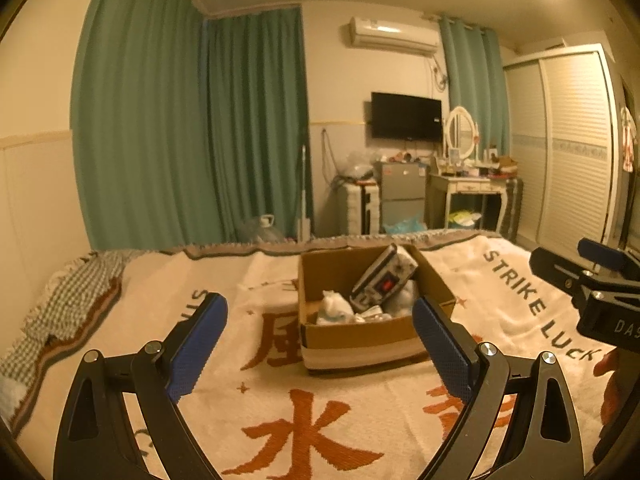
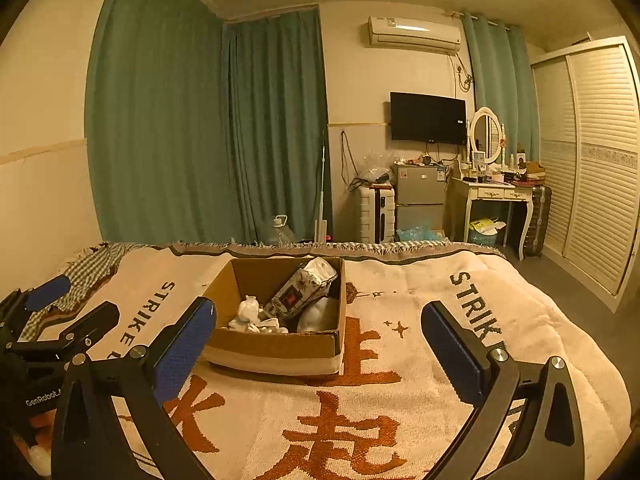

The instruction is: Organize soft objects

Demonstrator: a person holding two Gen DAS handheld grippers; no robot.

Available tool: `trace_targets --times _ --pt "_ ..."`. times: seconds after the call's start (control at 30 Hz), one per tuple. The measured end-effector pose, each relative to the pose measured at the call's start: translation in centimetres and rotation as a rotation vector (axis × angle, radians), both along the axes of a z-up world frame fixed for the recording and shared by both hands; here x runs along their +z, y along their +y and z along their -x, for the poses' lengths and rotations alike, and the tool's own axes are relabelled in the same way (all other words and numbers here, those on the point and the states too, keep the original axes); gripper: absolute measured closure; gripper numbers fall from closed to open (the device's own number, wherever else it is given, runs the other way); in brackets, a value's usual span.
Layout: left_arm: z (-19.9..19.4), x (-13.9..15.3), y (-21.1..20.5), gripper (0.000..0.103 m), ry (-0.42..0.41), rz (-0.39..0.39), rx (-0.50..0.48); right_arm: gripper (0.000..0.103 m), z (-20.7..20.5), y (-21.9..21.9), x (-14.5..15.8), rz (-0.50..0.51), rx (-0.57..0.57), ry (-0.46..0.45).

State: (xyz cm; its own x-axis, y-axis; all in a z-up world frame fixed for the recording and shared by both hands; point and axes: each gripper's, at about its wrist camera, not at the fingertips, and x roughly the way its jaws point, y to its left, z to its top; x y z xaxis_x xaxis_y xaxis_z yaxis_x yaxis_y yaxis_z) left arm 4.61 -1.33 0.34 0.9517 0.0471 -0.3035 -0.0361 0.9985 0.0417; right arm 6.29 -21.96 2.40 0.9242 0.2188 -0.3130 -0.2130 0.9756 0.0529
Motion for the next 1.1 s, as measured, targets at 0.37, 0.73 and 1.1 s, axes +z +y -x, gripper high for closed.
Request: trace_targets --times 0.37,0.73,1.1 --pt "0.2 0.2 -0.4 0.008 0.003 0.006 -0.005 0.0 0.1 0.5 -0.4 0.016 0.001 0.003" --pt "0.3 0.4 -0.4 0.008 0.002 0.008 -0.008 0.0 0.0 1.0 -0.8 0.025 0.009 0.015" --pt "0.3 0.3 -0.5 0.008 0.002 -0.005 -0.01 0.0 0.0 0.8 -1.2 0.023 0.006 0.022"
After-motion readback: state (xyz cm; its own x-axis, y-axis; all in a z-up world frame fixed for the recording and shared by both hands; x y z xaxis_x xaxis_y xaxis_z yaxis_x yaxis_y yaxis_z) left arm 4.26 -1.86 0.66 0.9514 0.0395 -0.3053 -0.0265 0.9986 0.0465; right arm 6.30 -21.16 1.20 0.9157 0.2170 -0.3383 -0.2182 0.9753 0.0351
